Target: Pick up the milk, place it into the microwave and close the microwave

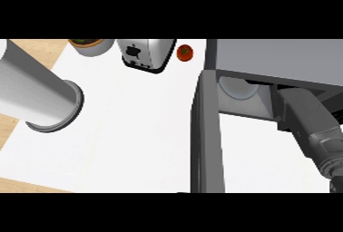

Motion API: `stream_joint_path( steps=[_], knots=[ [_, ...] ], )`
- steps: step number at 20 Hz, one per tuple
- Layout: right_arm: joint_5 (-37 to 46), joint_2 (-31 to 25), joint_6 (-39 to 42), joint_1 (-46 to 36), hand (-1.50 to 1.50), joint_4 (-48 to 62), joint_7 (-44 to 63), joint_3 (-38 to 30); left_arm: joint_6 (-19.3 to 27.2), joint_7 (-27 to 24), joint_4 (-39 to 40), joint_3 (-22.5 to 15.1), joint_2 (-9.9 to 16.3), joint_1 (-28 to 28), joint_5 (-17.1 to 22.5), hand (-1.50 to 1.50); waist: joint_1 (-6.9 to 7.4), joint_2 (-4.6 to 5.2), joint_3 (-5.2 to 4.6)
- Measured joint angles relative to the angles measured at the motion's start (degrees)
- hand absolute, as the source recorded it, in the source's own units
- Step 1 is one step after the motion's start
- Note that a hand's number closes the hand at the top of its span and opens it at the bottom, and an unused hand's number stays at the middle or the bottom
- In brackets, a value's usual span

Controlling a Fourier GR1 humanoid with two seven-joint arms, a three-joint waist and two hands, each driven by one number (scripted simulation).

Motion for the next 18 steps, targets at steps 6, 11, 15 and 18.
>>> stream_joint_path(
  steps=[6,11,15,18],
  knots=[
    [0.93,-2.53,0.39,-1.92,1.50,0.05,0.81,0.93,-0.06,0.07,0.85,0.38,0.72,-0.95,-0.80,-1.50,1.64,1.56,0.58],
    [0.65,-2.92,0.64,-1.84,1.50,-0.43,1.02,0.76,0.15,0.27,0.74,0.71,1.51,-1.88,-1.93,-1.50,2.02,1.93,0.88],
    [0.37,-3.21,0.78,-1.70,1.50,-0.83,1.19,0.58,0.20,0.50,1.17,0.75,2.09,-2.53,-2.44,-1.50,2.32,2.18,1.00],
    [0.21,-3.09,-0.27,-1.96,-1.50,-1.08,1.29,0.47,0.11,0.52,1.43,0.56,2.39,-3.19,-2.79,-1.50,2.41,2.35,1.19]
  ],
)
